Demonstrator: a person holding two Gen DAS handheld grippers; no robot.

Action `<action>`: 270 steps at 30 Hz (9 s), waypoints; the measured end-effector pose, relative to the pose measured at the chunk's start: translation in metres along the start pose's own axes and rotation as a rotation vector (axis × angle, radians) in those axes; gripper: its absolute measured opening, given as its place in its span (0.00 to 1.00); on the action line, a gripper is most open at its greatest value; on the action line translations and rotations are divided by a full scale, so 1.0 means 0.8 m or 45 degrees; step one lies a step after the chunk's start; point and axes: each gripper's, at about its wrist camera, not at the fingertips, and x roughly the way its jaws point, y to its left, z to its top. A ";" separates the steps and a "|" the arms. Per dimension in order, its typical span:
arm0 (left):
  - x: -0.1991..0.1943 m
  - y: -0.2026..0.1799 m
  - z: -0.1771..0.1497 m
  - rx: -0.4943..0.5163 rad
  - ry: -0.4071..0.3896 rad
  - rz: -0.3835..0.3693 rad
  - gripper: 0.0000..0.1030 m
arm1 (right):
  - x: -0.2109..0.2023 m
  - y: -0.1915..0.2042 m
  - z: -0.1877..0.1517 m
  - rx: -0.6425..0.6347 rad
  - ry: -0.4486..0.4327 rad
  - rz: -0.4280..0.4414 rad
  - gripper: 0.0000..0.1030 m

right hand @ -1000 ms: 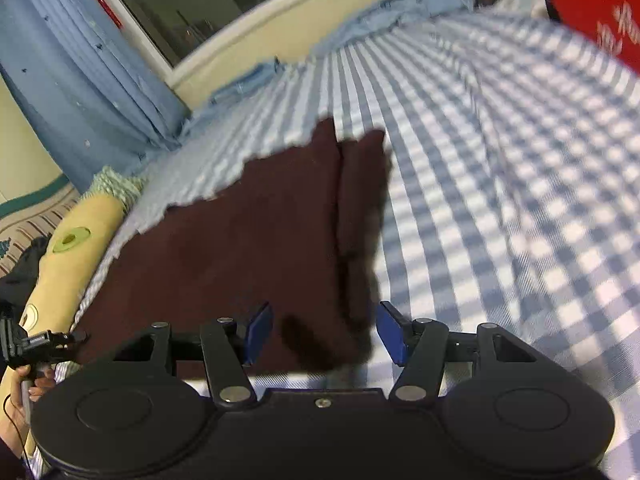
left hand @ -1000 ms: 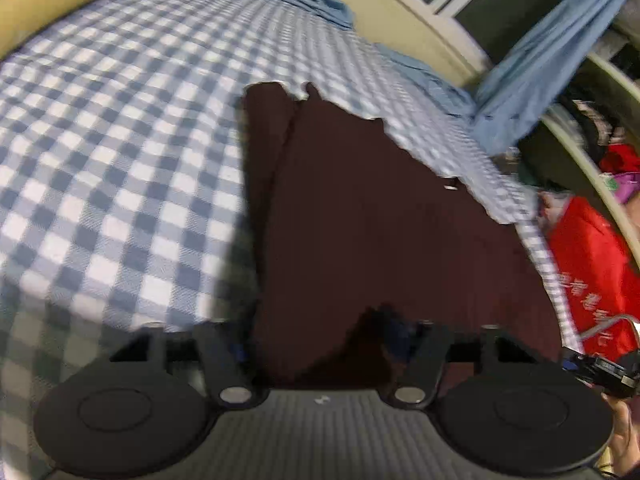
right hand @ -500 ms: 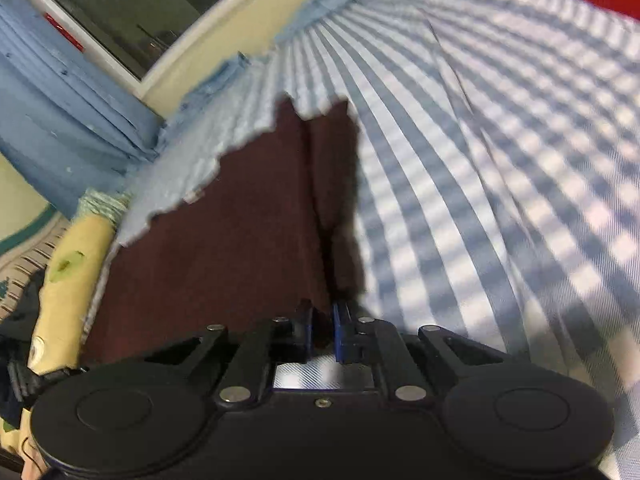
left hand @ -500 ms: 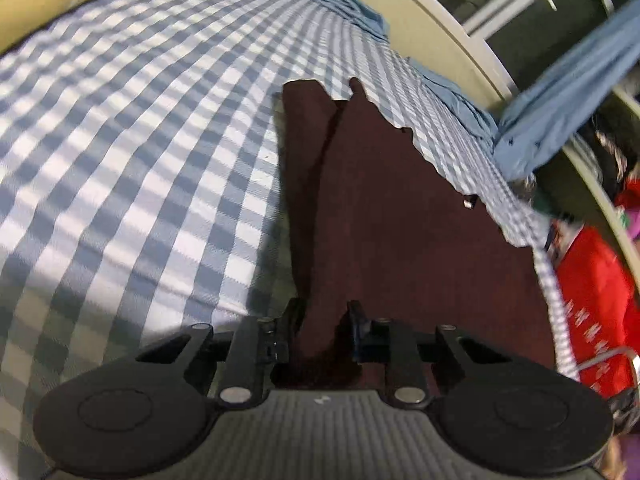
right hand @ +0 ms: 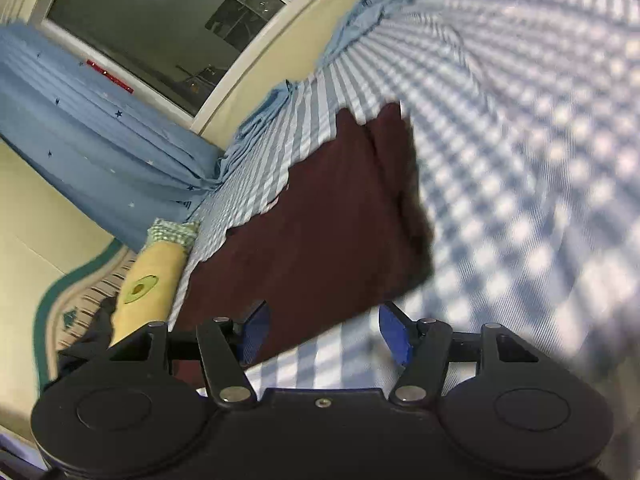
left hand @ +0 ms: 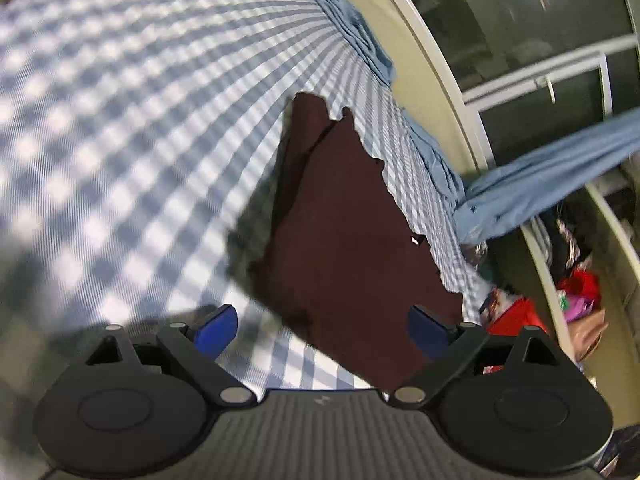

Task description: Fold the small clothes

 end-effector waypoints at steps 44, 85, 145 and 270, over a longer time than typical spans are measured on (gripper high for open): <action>-0.017 0.018 -0.071 -0.052 -0.201 -0.024 0.67 | 0.019 0.013 -0.081 -0.091 0.006 -0.072 0.72; -0.084 -0.113 -0.171 0.653 -0.080 0.679 0.99 | -0.113 0.187 -0.152 -0.765 -0.211 -0.465 0.99; 0.264 -0.399 -0.355 1.111 0.071 0.066 0.23 | -0.253 -0.015 -0.126 -0.305 -0.472 -0.525 0.99; 0.010 -0.264 -0.251 1.030 -0.071 0.310 0.97 | -0.052 -0.075 0.046 -0.186 0.085 0.403 0.14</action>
